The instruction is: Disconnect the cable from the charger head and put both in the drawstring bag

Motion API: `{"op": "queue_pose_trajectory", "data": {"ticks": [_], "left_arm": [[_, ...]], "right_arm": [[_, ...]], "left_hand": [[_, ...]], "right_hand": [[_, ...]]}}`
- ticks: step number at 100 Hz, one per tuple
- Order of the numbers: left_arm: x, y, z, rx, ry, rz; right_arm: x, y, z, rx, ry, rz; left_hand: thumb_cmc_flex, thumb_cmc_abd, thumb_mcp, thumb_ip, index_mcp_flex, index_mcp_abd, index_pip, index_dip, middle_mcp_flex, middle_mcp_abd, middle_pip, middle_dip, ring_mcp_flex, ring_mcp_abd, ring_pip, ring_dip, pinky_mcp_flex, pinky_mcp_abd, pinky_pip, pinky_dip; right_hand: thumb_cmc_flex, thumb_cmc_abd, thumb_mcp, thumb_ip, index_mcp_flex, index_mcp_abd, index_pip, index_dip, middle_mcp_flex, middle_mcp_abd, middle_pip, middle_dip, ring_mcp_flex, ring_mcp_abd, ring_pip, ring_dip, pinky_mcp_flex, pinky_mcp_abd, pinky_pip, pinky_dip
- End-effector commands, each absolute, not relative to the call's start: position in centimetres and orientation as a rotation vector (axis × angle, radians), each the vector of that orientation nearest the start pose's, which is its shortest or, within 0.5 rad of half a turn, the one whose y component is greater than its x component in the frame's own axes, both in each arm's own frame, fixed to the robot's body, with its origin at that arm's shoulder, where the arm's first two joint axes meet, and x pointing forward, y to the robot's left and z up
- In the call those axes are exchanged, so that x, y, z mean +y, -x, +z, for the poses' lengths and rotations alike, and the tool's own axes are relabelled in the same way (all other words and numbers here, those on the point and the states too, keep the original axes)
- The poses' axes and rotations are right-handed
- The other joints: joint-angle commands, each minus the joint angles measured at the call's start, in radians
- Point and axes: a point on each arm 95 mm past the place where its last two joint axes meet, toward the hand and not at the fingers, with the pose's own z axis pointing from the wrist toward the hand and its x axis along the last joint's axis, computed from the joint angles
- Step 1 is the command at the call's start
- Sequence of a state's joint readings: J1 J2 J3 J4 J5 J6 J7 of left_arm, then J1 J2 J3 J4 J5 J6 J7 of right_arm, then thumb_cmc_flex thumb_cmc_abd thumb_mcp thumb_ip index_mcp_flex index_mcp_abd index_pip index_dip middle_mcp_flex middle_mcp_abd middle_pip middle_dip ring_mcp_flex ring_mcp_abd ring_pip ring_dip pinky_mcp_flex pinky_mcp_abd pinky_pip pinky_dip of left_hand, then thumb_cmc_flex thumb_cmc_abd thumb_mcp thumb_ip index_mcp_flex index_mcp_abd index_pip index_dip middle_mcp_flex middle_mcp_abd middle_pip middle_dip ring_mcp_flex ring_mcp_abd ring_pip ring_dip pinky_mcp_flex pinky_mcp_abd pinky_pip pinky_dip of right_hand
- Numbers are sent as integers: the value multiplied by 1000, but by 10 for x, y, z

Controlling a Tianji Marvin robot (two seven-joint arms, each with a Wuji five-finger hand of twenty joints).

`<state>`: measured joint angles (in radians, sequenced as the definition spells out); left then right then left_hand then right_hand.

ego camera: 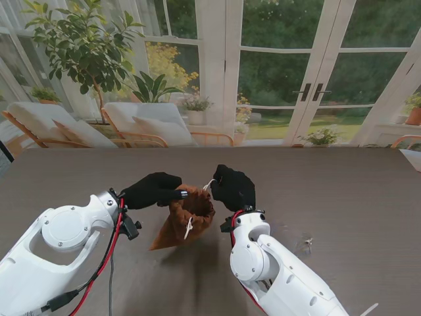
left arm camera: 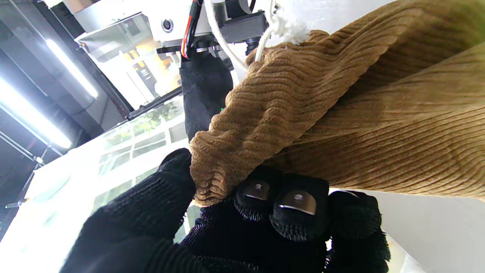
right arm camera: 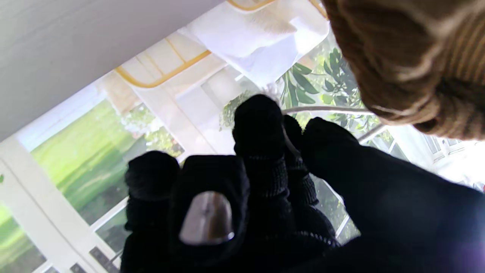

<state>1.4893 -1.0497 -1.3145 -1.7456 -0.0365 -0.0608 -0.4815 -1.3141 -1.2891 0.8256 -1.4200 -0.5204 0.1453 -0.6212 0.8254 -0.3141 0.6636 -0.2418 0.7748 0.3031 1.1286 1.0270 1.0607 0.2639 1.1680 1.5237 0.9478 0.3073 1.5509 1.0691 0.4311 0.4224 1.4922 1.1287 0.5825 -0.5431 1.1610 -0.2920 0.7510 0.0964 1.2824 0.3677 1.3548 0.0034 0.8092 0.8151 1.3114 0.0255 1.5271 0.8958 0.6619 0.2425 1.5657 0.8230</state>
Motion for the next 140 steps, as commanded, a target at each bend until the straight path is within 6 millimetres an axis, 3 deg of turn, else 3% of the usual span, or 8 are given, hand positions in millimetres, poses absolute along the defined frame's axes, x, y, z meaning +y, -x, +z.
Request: {"op": "queue_pose_trajectory", "data": {"ticks": [1, 32, 48, 85, 140], "left_arm": [[-16, -406, -236, 1463, 1960, -2250], [-15, -403, -236, 1454, 1954, -2261], [-14, -401, -236, 1456, 1952, -2263], [-10, -397, -237, 1442, 1967, -2243], [-6, -395, -240, 1407, 2003, -2213]], "right_arm": [[138, -422, -301, 850, -1391, 1981], [137, -428, -298, 881, -1235, 1967], [133, -437, -289, 959, -1059, 1919], [116, -454, -273, 1094, -783, 1820], [105, -459, -263, 1181, -526, 1753]], "left_hand": [[43, -2, 4, 9, -2, 13, 38, 22, -19, -5, 0, 20, -10, 10, 1, 5, -9, -26, 6, 27], [46, -1, -4, 11, -2, 16, 35, 22, -16, -7, -4, 15, -7, 6, 4, 0, -1, -23, 10, 24], [47, 2, -6, 12, -3, 16, 34, 22, -15, -8, -4, 13, -6, 3, 5, -2, 1, -23, 11, 23], [50, 3, -14, 14, -4, 17, 32, 21, -17, -9, -4, 10, -5, 2, 6, -7, 5, -21, 12, 18], [70, 12, -46, 25, -12, 23, 20, 10, -25, -5, -9, 3, -15, 3, -2, -15, -6, -15, 5, 13]], "right_hand": [[0, -6, 41, -33, -46, 11, 40, -7, 92, 20, 32, -20, 8, -130, 48, 16, 463, -34, 64, -20], [5, 12, 18, -38, -63, -38, 49, -36, 89, 16, 19, -31, 8, -132, 44, 15, 464, -53, 65, -37], [12, 23, 5, -34, -65, -65, 47, -31, 89, 7, 35, -16, 9, -149, 60, 22, 469, -73, 80, -40], [26, 28, 13, -37, -72, -40, 64, -2, 93, -7, 68, 1, 10, -196, 94, 41, 482, -113, 133, -35], [28, 17, 51, -35, -79, -2, 96, 30, 96, -14, 119, -11, 13, -251, 115, 61, 493, -164, 186, -38]]}}
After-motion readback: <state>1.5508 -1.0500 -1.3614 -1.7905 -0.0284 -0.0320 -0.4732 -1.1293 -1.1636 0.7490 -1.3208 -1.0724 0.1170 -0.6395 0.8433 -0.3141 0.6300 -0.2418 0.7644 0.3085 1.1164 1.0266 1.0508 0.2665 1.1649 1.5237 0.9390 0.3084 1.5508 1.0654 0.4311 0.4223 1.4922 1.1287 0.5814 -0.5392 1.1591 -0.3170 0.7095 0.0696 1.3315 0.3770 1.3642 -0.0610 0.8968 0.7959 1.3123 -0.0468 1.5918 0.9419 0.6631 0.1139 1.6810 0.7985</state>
